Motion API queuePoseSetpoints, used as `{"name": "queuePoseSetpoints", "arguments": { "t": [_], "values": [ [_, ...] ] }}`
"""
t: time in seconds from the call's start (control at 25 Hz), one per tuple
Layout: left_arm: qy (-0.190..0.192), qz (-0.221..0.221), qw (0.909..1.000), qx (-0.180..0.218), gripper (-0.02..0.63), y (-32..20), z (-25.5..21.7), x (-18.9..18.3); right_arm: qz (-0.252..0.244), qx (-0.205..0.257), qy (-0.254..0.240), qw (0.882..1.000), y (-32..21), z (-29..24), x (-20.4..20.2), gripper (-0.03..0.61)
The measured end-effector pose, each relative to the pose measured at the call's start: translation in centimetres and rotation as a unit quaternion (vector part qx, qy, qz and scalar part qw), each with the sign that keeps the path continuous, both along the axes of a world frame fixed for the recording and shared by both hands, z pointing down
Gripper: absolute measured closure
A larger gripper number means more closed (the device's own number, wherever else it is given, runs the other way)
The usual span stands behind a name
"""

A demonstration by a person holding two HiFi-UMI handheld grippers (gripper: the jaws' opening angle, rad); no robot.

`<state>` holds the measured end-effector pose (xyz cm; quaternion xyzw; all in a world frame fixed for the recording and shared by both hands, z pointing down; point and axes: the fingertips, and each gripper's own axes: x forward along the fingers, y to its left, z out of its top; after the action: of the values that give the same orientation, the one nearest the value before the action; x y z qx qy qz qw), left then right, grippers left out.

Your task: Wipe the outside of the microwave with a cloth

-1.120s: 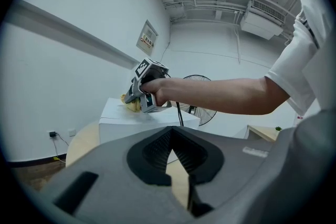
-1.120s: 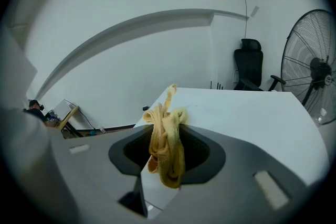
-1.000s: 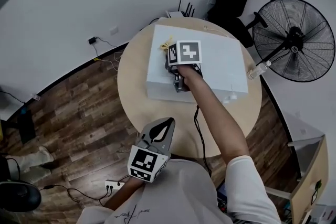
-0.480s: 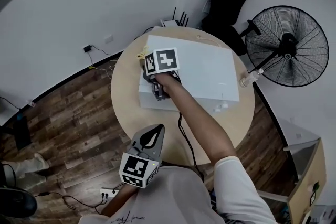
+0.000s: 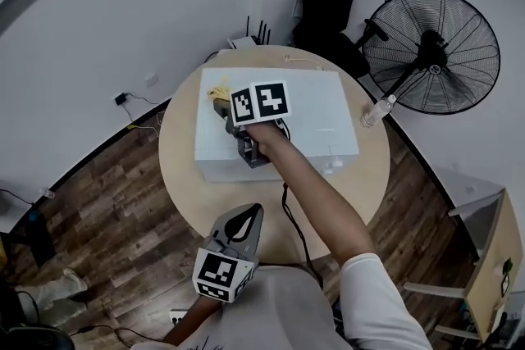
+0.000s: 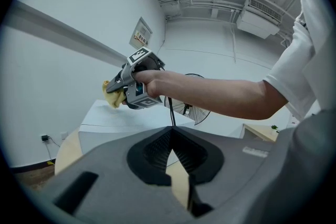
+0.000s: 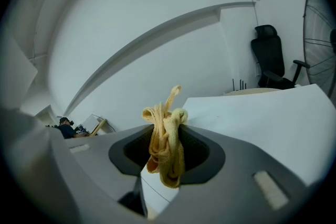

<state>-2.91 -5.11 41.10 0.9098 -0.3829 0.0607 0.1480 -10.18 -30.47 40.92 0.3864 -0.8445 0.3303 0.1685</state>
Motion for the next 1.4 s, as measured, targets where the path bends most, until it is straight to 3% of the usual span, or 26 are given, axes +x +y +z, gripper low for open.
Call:
{"name": "queuePoseSetpoints", "arguments": {
  "t": [0.44, 0.88, 1.12, 1.4],
  "values": [
    [-0.008, 0.074, 0.9972, 0.006, 0.621, -0.3, -0.2, 6.4, 0.128, 0.0, -0.002, 0.992, -0.8, -1.2, 17.9, 0.437],
    [-0.004, 0.139, 0.9901, 0.016, 0.621, -0.3, -1.0, 12.5, 0.217, -0.001, 0.062, 0.974, 1.9, -0.5, 32.4, 0.437],
    [0.0, 0.164, 0.9863, 0.02, 0.621, -0.1, -1.1, 14.8, 0.242, -0.021, 0.098, 0.965, 3.9, 1.6, 36.8, 0.437],
    [0.006, 0.169, 0.9854, 0.02, 0.621, 0.0, -1.0, 14.8, 0.223, -0.032, 0.176, 0.958, 5.6, 4.0, 37.0, 0.437]
  ]
}}
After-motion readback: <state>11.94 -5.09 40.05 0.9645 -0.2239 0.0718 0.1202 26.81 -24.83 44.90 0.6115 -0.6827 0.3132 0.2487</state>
